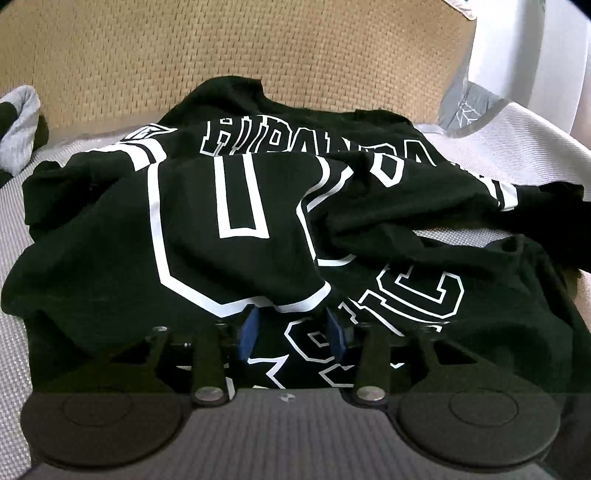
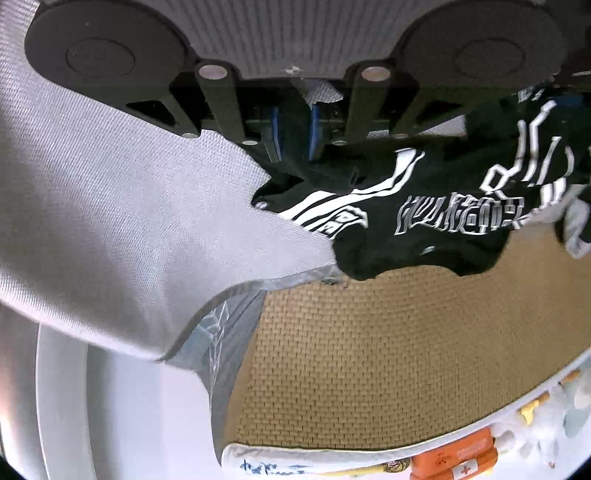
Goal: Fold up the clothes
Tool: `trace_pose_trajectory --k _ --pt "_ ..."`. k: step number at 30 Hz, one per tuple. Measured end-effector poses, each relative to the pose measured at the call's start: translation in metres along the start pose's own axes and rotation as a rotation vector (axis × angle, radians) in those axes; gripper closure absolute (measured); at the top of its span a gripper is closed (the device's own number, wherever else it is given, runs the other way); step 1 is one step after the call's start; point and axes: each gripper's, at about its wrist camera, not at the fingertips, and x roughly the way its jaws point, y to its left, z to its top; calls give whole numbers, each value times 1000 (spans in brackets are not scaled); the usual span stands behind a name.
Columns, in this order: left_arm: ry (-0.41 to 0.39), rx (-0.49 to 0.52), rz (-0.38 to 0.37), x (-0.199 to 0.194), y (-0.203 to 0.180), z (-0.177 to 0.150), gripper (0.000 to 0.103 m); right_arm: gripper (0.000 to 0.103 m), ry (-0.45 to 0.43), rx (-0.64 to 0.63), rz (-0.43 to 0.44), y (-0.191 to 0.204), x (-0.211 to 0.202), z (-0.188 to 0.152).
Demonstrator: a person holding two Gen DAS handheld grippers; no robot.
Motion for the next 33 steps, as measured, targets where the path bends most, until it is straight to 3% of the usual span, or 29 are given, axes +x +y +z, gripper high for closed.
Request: trace_pose_trajectory --k 12,19,24,28,33 --pt "-37 -14 -13 1 4 -6 58 93 -9 108 -105 -55 -19 -9" --pt "-42 -9 -11 1 4 -8 58 93 -127 194 -226 -101 -53 12" --pt "-40 1 -2 0 1 -7 58 94 -152 226 -251 -129 -60 31" --pt "-39 5 5 1 -1 -7 58 94 -270 200 -262 -126 -83 53" --pt "-39 9 3 1 1 -8 58 94 -305 206 -317 -117 -93 27"
